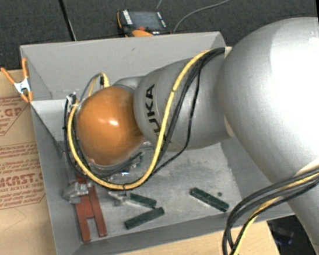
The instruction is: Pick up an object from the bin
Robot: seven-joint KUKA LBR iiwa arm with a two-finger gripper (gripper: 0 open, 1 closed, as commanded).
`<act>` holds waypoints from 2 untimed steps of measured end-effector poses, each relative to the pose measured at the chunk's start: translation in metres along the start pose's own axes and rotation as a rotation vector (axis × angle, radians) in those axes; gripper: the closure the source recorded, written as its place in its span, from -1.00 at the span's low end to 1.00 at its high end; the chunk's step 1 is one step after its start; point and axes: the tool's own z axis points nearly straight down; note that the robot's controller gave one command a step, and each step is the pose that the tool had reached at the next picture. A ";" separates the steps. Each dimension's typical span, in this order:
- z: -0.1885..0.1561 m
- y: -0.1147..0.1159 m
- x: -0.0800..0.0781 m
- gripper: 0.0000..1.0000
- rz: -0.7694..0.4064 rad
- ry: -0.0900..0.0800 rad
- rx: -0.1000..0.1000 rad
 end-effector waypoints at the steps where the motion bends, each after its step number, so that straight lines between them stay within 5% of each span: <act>1: -0.001 -0.001 0.000 1.00 0.001 0.000 0.000; 2: 0.000 0.000 0.001 -1.00 0.002 0.002 -0.002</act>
Offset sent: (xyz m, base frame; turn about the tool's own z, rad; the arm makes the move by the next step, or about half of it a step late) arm 0.0000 0.0000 0.0000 0.0000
